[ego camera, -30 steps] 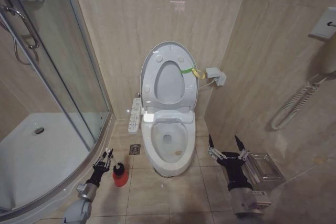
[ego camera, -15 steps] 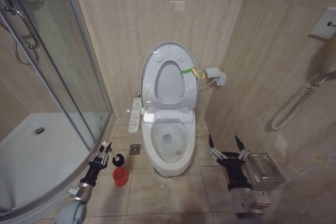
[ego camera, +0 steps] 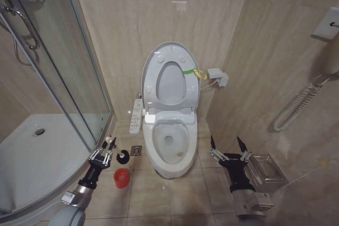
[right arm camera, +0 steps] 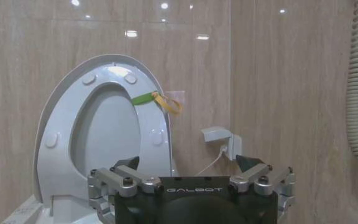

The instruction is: Open the toilet lid, clean the toilet bowl with a toilet brush, close the toilet lid, and flush.

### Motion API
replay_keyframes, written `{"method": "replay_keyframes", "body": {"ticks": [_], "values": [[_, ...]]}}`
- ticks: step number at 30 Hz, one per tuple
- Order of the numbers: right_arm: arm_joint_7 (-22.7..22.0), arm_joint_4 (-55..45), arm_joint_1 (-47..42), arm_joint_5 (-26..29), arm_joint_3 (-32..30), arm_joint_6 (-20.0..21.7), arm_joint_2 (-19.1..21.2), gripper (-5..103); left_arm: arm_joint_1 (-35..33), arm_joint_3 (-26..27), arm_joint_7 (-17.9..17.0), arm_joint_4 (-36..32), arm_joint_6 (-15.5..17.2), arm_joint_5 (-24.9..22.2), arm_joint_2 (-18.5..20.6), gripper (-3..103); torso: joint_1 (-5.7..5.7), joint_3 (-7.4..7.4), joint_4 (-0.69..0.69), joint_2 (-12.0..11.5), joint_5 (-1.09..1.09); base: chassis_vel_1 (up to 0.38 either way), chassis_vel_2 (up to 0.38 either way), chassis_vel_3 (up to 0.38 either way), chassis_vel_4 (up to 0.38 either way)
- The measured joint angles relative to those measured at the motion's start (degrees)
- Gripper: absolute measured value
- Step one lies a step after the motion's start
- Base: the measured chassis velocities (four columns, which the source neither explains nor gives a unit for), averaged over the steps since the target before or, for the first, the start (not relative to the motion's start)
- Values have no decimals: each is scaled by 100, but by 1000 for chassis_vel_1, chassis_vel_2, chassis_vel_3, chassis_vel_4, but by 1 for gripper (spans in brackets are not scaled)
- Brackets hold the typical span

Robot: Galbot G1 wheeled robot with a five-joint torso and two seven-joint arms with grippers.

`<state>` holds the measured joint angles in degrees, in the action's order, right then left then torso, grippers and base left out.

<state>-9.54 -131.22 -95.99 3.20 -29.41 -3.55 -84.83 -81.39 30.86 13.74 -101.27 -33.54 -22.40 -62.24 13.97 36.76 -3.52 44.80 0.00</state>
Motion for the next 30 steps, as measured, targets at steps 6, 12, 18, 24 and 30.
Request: {"method": "replay_keyframes", "body": {"ticks": [6, 12, 18, 24, 30], "values": [[0, 0, 0, 0, 0, 0, 0, 100, -252, 31, -27, -590, -103, -17, 162, 22, 0, 0, 1, 0, 0, 0, 0, 0, 0], [0, 0, 0, 0, 0, 0, 0, 100, -273, -110, -27, -1009, -47, 11, 246, 22, 0, 0, 0, 0, 0, 0, 0, 0, 0], [0, 0, 0, 0, 0, 0, 0, 100, 82, -377, -80, -1112, 146, -24, 660, 22, 0, 0, 0, 0, 0, 0, 0, 0, 0], [0, 0, 0, 0, 0, 0, 0, 100, 446, -680, -80, -804, 233, -68, 964, 22, 1, 1, -1, 0, -1, 0, 0, 0, 0], [0, 0, 0, 0, 0, 0, 0, 100, 843, -1037, -31, -414, 148, -399, 1088, 22, 1, 1, 1, 0, -1, 0, 0, 0, 0]]}}
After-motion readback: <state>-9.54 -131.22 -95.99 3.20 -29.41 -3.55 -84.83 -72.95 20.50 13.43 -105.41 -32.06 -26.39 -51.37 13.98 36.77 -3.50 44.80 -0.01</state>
